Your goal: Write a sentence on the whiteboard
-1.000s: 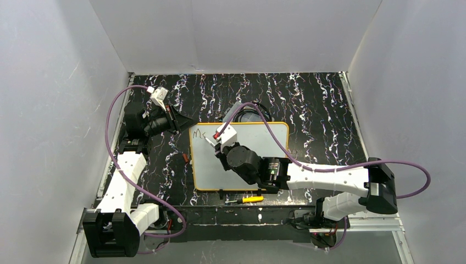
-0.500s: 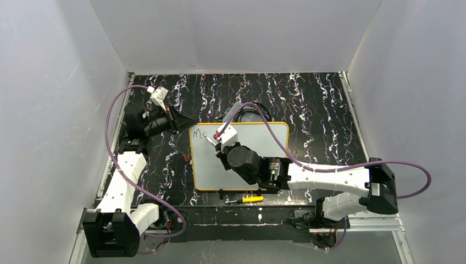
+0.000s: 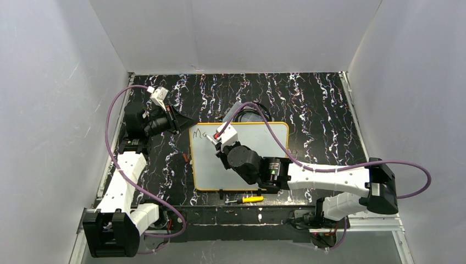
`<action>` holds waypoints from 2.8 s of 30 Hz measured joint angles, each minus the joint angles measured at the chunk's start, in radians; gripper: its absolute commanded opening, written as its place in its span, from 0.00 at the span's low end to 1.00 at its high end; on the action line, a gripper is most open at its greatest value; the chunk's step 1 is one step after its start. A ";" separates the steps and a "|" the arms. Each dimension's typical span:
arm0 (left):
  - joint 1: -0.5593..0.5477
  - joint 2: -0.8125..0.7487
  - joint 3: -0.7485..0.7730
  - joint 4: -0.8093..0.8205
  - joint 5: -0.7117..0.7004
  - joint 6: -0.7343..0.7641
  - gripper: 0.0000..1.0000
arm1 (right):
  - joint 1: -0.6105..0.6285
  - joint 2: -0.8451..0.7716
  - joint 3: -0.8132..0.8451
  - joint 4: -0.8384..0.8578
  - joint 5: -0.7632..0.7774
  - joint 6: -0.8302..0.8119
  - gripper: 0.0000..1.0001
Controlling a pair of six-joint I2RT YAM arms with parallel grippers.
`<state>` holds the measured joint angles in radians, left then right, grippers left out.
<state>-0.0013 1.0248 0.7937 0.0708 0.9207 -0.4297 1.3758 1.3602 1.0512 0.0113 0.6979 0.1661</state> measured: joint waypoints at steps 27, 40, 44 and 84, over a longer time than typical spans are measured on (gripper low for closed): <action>-0.003 -0.004 0.000 0.000 0.005 0.003 0.15 | -0.001 -0.013 0.015 0.026 -0.047 -0.033 0.01; -0.003 -0.006 0.000 0.000 0.007 0.003 0.15 | -0.001 -0.036 0.000 0.028 -0.006 -0.035 0.01; -0.003 -0.007 0.000 0.000 0.007 0.003 0.15 | -0.001 -0.020 0.000 0.015 0.007 -0.032 0.01; -0.005 -0.007 0.000 0.000 0.003 0.011 0.15 | 0.011 -0.031 -0.021 -0.032 0.028 0.063 0.01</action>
<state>-0.0059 1.0180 0.7933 0.0708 0.9237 -0.4191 1.3865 1.3293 1.0302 -0.0208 0.7261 0.2295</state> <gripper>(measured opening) 0.159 0.188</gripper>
